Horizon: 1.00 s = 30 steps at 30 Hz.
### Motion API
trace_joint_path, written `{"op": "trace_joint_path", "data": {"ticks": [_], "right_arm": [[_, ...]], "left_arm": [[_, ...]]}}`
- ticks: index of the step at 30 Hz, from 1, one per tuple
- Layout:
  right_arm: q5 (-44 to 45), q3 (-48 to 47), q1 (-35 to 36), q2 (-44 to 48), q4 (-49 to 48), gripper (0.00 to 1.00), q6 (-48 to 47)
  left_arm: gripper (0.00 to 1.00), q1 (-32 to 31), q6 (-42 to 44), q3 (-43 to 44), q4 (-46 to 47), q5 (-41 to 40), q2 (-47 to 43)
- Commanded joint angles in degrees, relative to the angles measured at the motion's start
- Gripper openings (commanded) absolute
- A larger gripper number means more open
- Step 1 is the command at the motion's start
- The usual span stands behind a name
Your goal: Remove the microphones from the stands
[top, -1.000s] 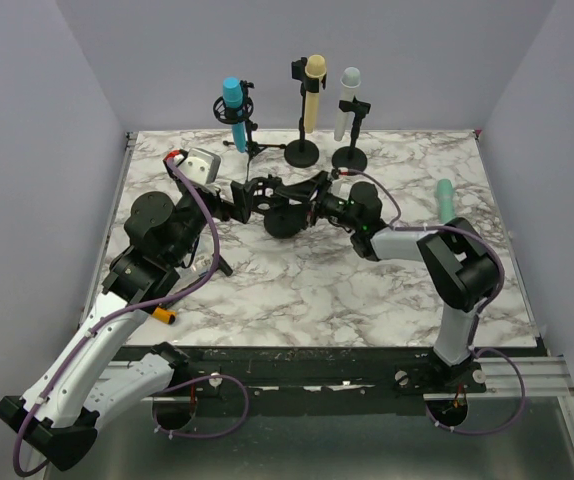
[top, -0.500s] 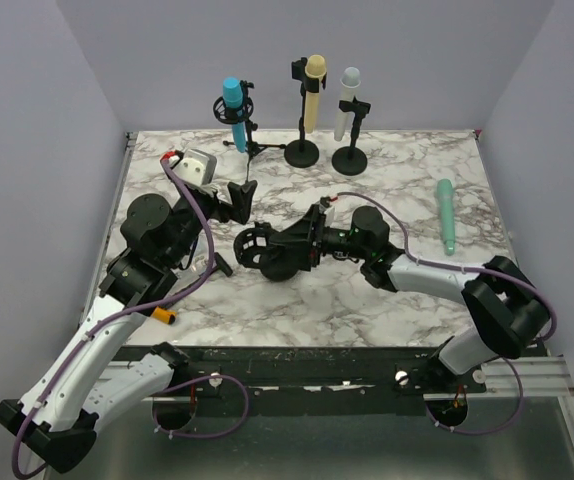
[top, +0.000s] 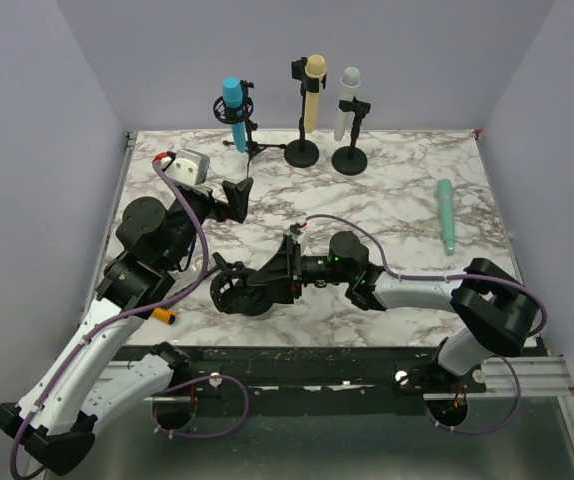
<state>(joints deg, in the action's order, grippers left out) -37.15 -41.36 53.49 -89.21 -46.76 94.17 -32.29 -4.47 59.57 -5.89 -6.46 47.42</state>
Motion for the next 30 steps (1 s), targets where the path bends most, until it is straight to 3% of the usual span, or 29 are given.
{"op": "trace_joint_path", "data": {"ticks": [1, 5, 9, 15, 19, 24, 30], "right_arm": [[1.3, 2.0, 1.6, -2.5, -14.0, 0.4, 3.0], [2.1, 5.4, 1.6, -4.9, -20.3, 0.4, 5.2], [2.6, 6.3, 1.6, -4.7, -20.3, 0.45, 4.5], [3.5, 5.5, 1.6, -0.9, -10.9, 0.8, -2.0], [4.3, 6.0, 1.6, 0.2, -10.2, 0.93, -2.6], [3.5, 6.3, 1.6, 0.4, -7.1, 1.0, -3.9], [4.9, 6.4, 0.5, 3.5, 3.6, 1.0, -11.1]], "left_arm": [[0.97, -0.3, -0.7, -0.2, 1.2, -2.5, -0.3], [0.97, -0.4, -0.7, -0.2, 1.1, -2.7, -0.2], [0.97, -0.4, -0.2, -0.1, 1.0, -3.0, -0.2], [0.97, -0.4, 0.0, 0.0, 0.9, -3.6, -0.5], [0.97, -0.4, 0.8, 0.1, 0.6, -3.7, 0.4], [0.97, -0.4, 1.0, 0.6, 0.2, -3.8, 1.2], [0.97, -0.4, 1.2, 0.2, 0.7, -4.0, 0.2]]}}
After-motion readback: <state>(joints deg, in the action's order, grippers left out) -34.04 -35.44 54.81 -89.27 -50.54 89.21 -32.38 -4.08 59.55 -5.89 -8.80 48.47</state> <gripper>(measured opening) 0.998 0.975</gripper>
